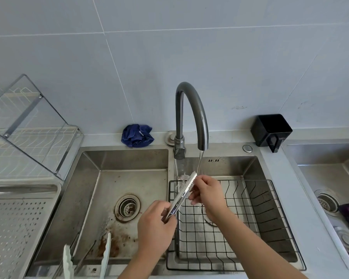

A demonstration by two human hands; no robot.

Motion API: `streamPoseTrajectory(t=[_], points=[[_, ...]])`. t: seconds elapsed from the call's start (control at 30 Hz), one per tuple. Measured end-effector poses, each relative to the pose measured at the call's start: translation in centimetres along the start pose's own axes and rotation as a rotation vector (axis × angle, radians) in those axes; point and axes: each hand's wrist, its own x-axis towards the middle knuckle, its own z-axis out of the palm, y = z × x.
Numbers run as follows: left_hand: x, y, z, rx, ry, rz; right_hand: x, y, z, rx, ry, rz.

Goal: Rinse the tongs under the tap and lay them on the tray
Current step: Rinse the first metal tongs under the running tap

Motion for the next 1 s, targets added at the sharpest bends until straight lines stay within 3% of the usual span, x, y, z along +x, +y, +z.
streamPoseTrajectory(t=[0.17, 0.37, 0.53, 0.63, 0.73, 0.9, 1.0], points=[[-0.1, 0.3, 0.9, -0.051, 0.019, -0.087, -0.5, 0.7, 0.8, -0.076, 0.075, -0.025], [1.1, 1.0, 2.0, -0.249, 0.062, -0.258, -1.5, 1.3, 2.4, -0.104, -0.143, 0.12], [1.9, 1.5, 3.3, -0.388, 0.002, -0.297, 0.1, -0.8, 1.1, -0.129, 0.061, 0.009], [1.6, 1.4, 3.8, -0.439, -0.013, -0.306, -0.1, -0.8, 0.3, -0.152, -0.025, -0.024], [1.6, 1.2, 4.3, -0.585, -0.034, -0.388, -0.5, -0.1, -0.2, -0.091, -0.14, 0.046], [1.5, 1.6, 4.5, -0.898, -0.145, -0.534, 0.0, -1.4, -1.4, 0.056, -0.155, 0.014], [2.2, 1.8, 4.8, -0.875, -0.148, -0.555, -1.0, -1.3, -1.2, 0.198, -0.231, 0.01]])
